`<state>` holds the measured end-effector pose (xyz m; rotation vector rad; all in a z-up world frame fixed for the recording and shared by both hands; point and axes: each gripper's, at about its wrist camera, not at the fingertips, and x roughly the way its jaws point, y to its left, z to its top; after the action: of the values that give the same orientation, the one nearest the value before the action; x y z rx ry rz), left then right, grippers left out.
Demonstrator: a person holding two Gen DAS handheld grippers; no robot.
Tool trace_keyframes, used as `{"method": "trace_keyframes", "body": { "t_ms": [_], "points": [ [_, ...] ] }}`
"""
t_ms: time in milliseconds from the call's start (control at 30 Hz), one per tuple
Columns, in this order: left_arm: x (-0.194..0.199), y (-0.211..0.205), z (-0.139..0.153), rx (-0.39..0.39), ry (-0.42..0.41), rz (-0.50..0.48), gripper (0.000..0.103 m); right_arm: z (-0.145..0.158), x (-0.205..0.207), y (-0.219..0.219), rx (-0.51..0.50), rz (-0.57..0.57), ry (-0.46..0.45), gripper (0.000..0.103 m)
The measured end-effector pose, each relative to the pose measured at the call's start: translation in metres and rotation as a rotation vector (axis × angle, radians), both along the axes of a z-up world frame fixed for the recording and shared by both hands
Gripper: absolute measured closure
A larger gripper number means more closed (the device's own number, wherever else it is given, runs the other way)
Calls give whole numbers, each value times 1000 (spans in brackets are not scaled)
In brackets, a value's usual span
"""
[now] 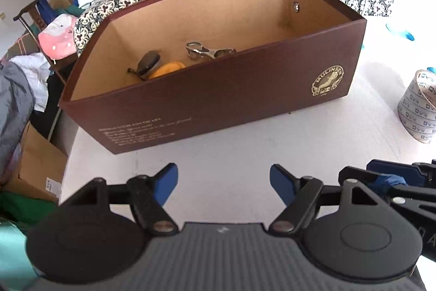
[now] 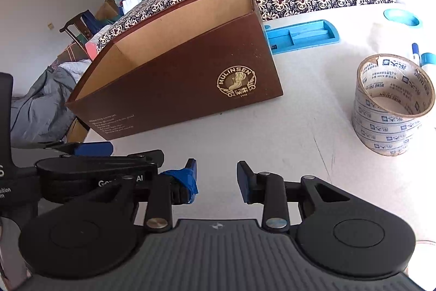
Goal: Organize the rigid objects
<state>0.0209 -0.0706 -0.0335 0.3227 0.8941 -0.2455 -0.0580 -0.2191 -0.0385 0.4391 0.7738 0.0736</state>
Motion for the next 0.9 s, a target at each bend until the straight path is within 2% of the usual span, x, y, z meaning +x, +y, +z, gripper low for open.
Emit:
{"method": "trace_keyframes", "body": {
  "t_ms": [133,333,533,667,900],
  "points": [
    [0,-2,-1,-2,5,-10,25,-1,-3,-2,15,16,-8,88],
    [-4,-11,1,-20,-17,-76,27,1,-8,-18,8,4,-53,88],
    [-12,-29,3,-102,-16,-208,32,9,-26,-45,50,-25,-124,89],
    [-15,-51,2,-86,-18,-273,35,14,-33,-51,6,-41,-149,89],
    [-9,-62,-3,-69,3,-263,31,8,-27,-59,26,-59,-129,89]
  ]
}}
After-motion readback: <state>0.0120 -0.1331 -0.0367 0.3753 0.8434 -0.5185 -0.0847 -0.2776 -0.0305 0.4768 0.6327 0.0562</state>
